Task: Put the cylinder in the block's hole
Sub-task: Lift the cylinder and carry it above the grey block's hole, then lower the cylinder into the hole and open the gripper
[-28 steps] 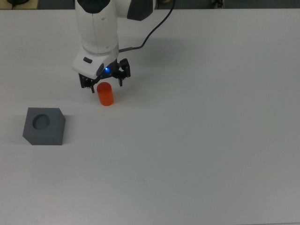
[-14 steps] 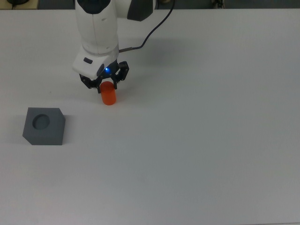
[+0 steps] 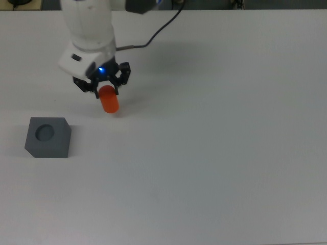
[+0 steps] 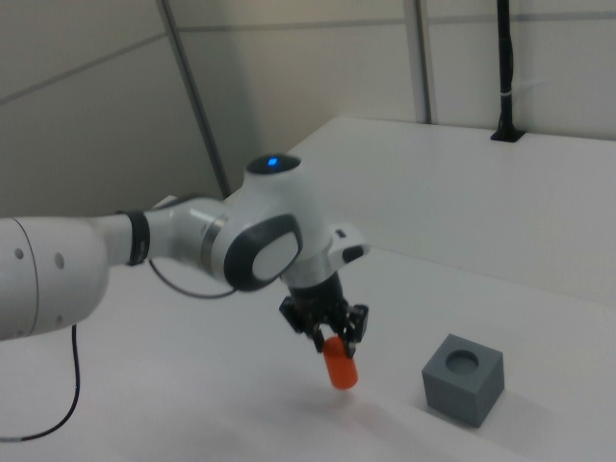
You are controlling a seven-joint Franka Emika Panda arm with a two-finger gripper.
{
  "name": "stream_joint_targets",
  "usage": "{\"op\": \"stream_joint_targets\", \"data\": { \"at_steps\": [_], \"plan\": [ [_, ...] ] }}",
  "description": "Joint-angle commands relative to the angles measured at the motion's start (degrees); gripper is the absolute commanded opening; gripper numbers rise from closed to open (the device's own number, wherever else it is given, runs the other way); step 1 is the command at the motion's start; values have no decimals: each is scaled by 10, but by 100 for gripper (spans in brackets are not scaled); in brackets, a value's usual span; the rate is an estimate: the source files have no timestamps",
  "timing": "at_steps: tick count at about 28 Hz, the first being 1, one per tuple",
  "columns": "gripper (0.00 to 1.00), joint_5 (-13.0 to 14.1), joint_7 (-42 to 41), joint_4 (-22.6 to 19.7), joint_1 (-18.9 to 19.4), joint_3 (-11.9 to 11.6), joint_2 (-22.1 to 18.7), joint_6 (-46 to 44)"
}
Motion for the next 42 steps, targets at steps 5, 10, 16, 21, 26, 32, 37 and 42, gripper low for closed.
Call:
{"op": "stream_joint_targets", "data": {
  "at_steps": [5,10,16,21,26,32,37,42],
  "plan": [
    [13,44,5,186,-12,-57,57,-141],
    [13,50,18,201,-12,-82,71,-132],
    [14,58,30,248,-24,-99,117,-112],
    [14,79,46,251,-32,-100,147,-30],
    [14,79,41,252,-36,-100,158,-16],
    [14,76,38,251,-42,-100,164,-11],
    [14,75,37,251,-46,-100,164,-10],
    [14,74,34,250,-47,-100,165,-10]
  ]
}}
